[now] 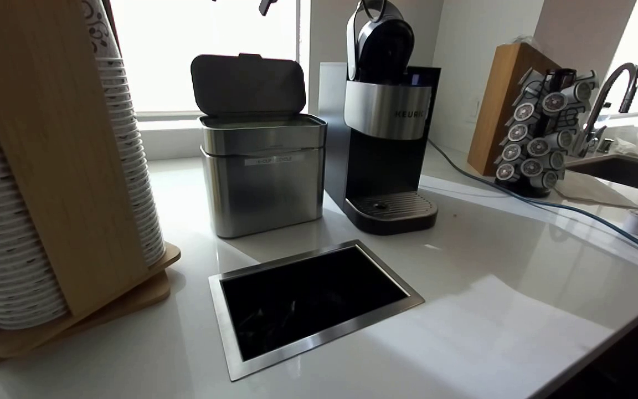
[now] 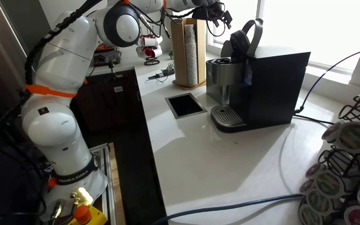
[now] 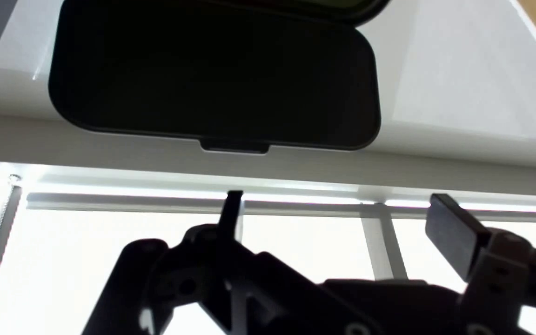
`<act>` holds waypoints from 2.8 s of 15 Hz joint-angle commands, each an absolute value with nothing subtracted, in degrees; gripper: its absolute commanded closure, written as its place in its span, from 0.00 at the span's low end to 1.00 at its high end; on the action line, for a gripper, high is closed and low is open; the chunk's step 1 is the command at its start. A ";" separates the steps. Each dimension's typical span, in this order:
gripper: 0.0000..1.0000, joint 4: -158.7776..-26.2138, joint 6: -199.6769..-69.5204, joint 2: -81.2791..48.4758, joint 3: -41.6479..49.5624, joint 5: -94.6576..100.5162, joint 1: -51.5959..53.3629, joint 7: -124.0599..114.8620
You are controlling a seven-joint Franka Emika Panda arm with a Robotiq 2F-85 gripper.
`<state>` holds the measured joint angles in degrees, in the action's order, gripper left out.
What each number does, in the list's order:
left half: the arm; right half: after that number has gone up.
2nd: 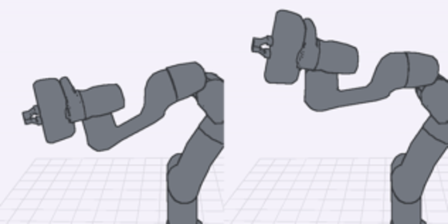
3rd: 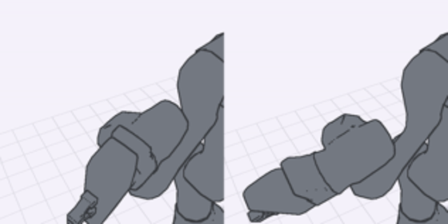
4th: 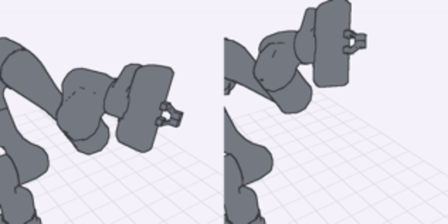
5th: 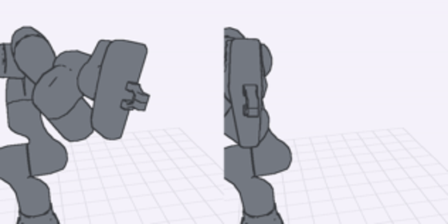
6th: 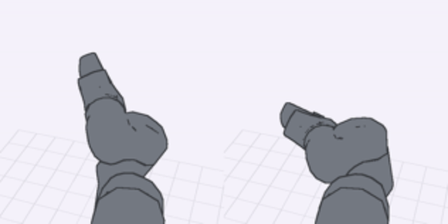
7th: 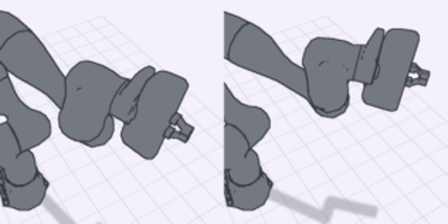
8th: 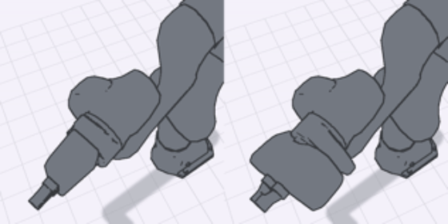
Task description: Remove the coffee pod from the coffeemaker and place it in the silver bin then close the bin.
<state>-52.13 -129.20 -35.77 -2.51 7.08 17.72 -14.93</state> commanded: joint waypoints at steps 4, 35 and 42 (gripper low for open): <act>0.00 -52.01 -129.07 -35.68 -5.82 2.08 11.31 -2.89; 0.00 -38.75 -98.89 -40.77 -6.10 8.04 8.56 33.44; 0.00 -33.67 -101.54 -43.94 -6.79 11.43 9.91 54.36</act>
